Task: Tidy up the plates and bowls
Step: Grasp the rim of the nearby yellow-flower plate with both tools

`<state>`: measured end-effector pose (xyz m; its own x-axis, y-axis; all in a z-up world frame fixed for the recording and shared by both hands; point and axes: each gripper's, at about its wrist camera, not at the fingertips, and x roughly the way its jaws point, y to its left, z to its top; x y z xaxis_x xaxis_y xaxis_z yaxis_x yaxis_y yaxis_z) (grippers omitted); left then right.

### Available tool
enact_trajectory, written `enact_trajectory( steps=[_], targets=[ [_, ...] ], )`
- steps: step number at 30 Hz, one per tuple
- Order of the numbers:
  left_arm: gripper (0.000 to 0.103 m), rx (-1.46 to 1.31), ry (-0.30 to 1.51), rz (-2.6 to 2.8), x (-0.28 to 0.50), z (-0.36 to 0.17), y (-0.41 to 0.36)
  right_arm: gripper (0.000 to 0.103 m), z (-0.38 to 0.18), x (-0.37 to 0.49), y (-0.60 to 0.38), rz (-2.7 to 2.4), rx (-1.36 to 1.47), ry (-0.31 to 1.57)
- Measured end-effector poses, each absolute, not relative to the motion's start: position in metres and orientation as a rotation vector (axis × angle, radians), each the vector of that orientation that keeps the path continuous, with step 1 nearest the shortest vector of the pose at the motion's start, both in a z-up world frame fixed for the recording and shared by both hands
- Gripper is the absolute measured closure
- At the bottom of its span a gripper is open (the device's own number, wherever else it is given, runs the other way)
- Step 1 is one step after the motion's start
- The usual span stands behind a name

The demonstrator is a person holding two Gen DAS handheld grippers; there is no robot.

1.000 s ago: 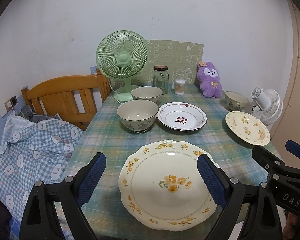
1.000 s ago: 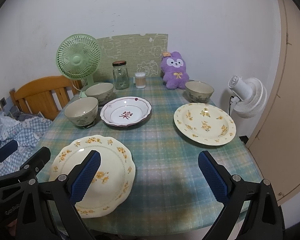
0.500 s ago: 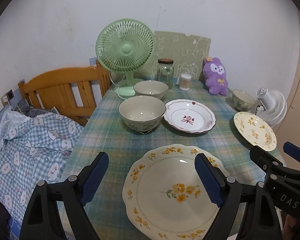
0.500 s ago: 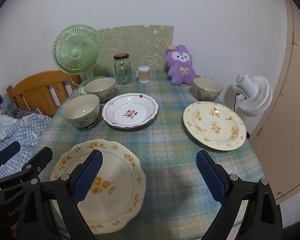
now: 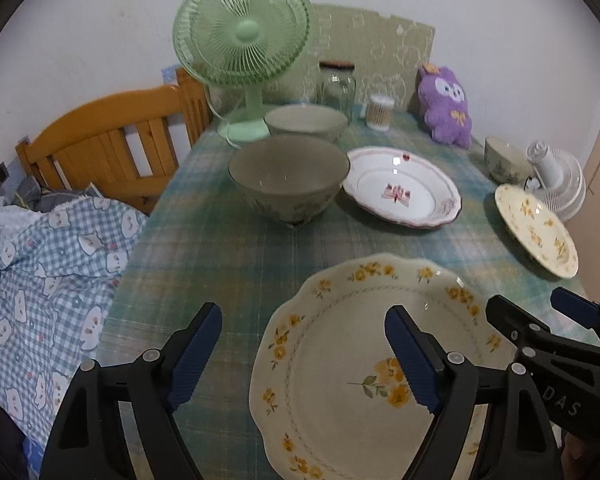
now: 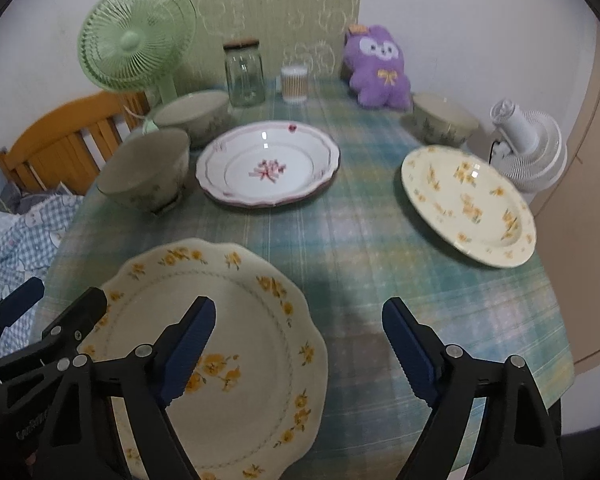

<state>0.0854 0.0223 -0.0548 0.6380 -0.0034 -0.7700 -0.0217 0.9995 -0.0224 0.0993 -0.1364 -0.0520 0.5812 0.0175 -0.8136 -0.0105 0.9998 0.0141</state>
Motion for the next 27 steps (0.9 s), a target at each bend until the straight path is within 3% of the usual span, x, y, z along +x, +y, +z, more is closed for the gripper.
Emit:
enact_trajectory(
  steps=[8, 17, 27],
  targets=[
    [0.026, -0.044, 0.988, -0.021, 0.102, -0.084, 0.028, 0.027, -0.083, 0.112, -0.125, 0.006, -0.001, 1.056],
    [0.044, -0.033, 1.079, -0.092, 0.119, -0.109, 0.029, 0.034, -0.106, 0.124, -0.119, -0.043, 0.007, 1.140],
    [0.044, -0.056, 1.106, -0.144, 0.129, -0.113, 0.034, 0.034, -0.111, 0.132, -0.119, -0.074, 0.027, 1.162]
  ],
)
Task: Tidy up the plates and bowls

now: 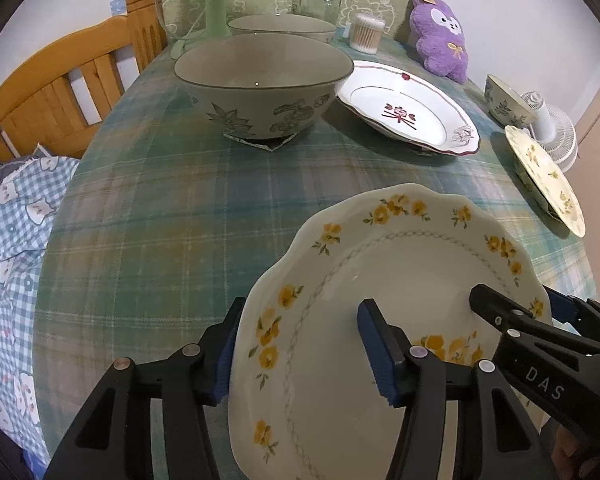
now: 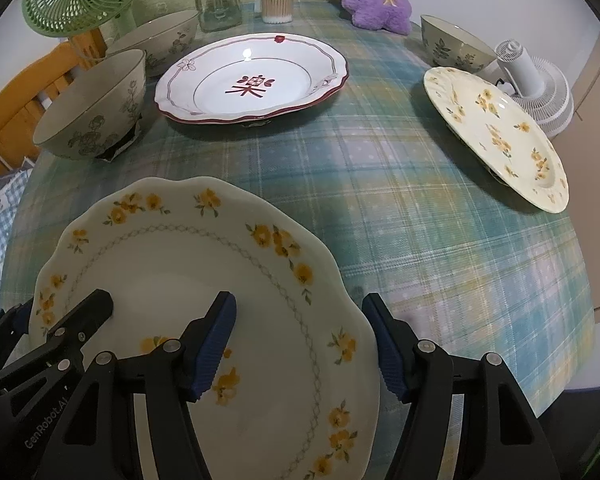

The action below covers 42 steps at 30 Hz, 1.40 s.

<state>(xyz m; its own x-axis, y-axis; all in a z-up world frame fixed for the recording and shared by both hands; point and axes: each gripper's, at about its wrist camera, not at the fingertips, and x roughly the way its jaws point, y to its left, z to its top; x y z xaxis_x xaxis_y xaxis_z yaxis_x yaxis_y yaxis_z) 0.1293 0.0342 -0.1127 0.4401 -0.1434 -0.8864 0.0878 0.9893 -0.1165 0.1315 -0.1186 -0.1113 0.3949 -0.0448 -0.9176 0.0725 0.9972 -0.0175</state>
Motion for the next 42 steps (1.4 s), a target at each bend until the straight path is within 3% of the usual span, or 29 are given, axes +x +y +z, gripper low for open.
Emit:
enact_trajectory(
  steps=[8, 25, 42],
  targets=[
    [0.039, -0.032, 1.109, -0.122, 0.131, -0.114, 0.027, 0.033, -0.112, 0.135, -0.119, -0.052, 0.029, 1.172],
    [0.040, -0.059, 1.084, -0.066, 0.130, -0.092, -0.029, 0.033, -0.092, 0.139, -0.180, -0.008, 0.022, 1.145],
    [0.039, -0.076, 1.143, -0.041, 0.137, -0.112, -0.088, 0.033, -0.110, 0.146, -0.240, -0.002, 0.018, 1.204]
  ],
)
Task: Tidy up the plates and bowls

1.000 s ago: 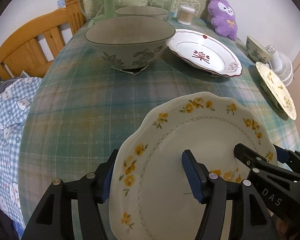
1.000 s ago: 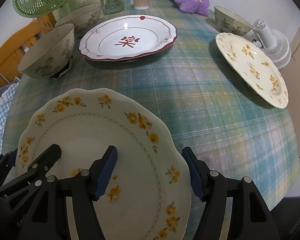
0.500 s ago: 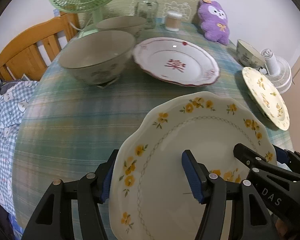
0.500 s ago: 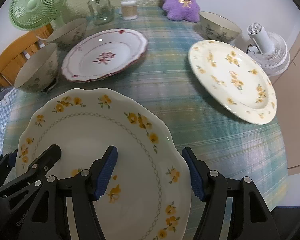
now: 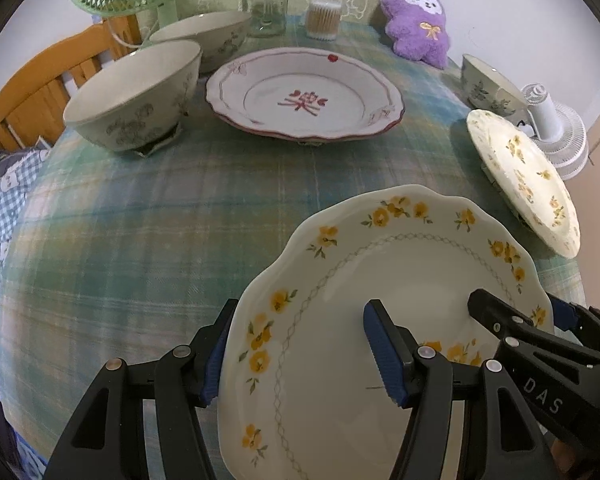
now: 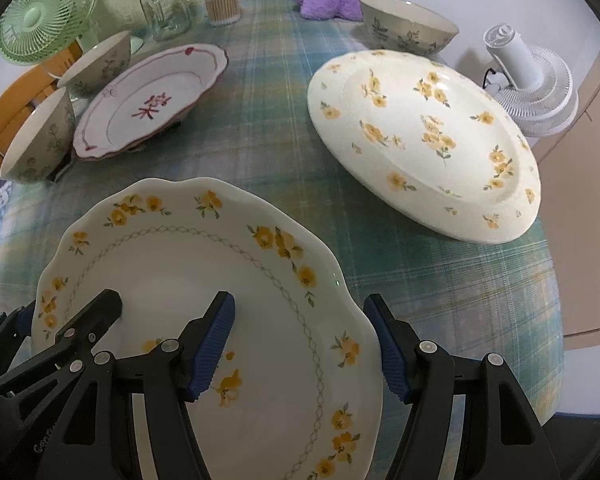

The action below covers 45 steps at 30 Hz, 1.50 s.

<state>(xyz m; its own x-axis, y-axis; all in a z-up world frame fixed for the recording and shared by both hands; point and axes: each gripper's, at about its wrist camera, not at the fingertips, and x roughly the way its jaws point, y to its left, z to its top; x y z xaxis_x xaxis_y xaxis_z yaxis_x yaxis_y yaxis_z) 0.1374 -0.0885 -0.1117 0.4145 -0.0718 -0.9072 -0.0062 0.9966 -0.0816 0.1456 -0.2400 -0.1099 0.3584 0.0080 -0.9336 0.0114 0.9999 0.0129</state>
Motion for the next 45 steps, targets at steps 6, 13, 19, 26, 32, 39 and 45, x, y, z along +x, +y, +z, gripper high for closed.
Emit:
enact_trajectory(
  steps=[6, 13, 19, 26, 32, 39, 45],
  targets=[
    [0.035, -0.093, 1.138, -0.006, 0.140, -0.114, -0.094, 0.033, -0.109, 0.148, -0.240, 0.038, -0.006, 1.201],
    [0.033, -0.138, 1.130, 0.057, 0.141, -0.105, -0.088, 0.028, -0.104, 0.148, -0.240, 0.155, -0.019, 1.189],
    [0.018, -0.161, 1.087, 0.120, 0.138, -0.083, -0.087, 0.016, -0.080, 0.147, -0.251, 0.161, -0.013, 1.112],
    [0.009, -0.149, 1.020, 0.099, 0.137, -0.053, -0.086, 0.012, -0.049, 0.140, -0.260, 0.138, -0.001, 1.027],
    [0.009, -0.129, 0.967, -0.004, 0.142, -0.031, -0.096, 0.012, -0.023, 0.138, -0.280, 0.035, 0.053, 0.961],
    [0.009, -0.086, 0.914, -0.086, 0.149, -0.016, -0.127, 0.012, 0.001, 0.145, -0.309, -0.035, 0.048, 0.908],
    [0.010, -0.088, 0.890, -0.091, 0.163, -0.007, -0.162, 0.020, 0.004, 0.161, -0.344, -0.010, 0.061, 0.916]
  ],
)
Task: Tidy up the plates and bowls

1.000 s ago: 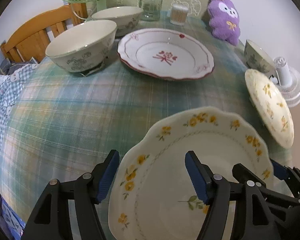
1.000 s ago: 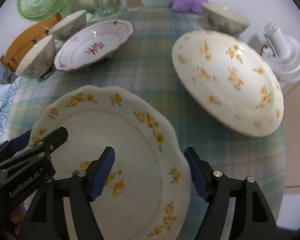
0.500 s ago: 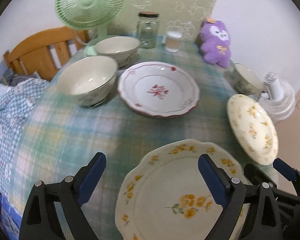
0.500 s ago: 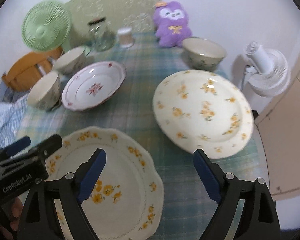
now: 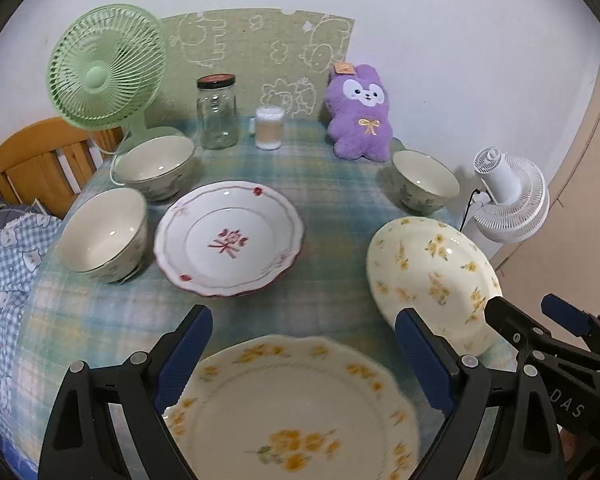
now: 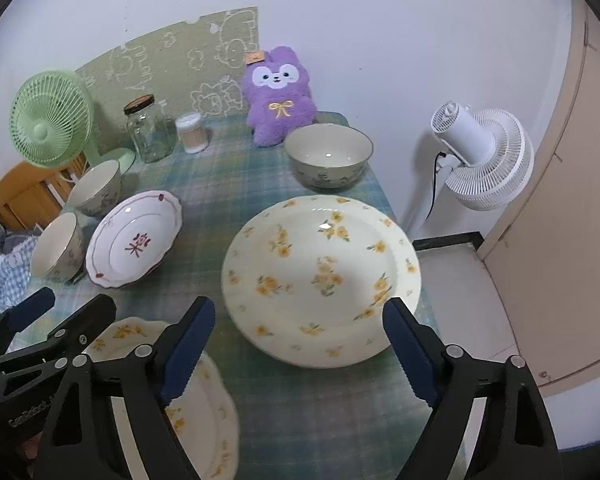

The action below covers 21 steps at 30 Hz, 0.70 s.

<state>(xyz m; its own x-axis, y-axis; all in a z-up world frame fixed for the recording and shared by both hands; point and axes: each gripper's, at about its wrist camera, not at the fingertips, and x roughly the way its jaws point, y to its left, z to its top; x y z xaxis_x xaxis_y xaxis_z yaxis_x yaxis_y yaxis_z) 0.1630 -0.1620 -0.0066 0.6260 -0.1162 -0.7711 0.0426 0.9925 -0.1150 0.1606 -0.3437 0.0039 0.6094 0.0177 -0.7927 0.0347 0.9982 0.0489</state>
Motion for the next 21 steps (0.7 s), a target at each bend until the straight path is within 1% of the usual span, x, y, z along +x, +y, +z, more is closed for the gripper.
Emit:
enact_trajectory(
  steps=[1, 3, 6, 12, 16, 21],
  targets=[
    [0.010, -0.098, 0.895, -0.089, 0.167, -0.006, -0.170, 0.023, 0.004, 0.164, -0.351, 0.000, 0.064, 0.915],
    [0.011, -0.108, 0.894, -0.094, 0.172, -0.006, -0.181, 0.023, 0.002, 0.171, -0.363, 0.002, 0.058, 0.911],
    [0.016, -0.092, 0.911, -0.084, 0.183, -0.011, -0.203, 0.024, -0.004, 0.184, -0.379, 0.012, 0.059, 0.923],
    [0.016, -0.098, 0.925, -0.032, 0.205, -0.024, -0.231, 0.024, -0.019, 0.211, -0.406, 0.052, 0.044, 0.943],
    [0.020, -0.095, 0.941, -0.006, 0.220, -0.037, -0.248, 0.024, -0.031, 0.228, -0.419, 0.071, 0.044, 0.962],
    [0.022, -0.090, 0.959, 0.017, 0.235, -0.052, -0.263, 0.027, -0.048, 0.245, -0.431, 0.087, 0.049, 0.995]
  ],
)
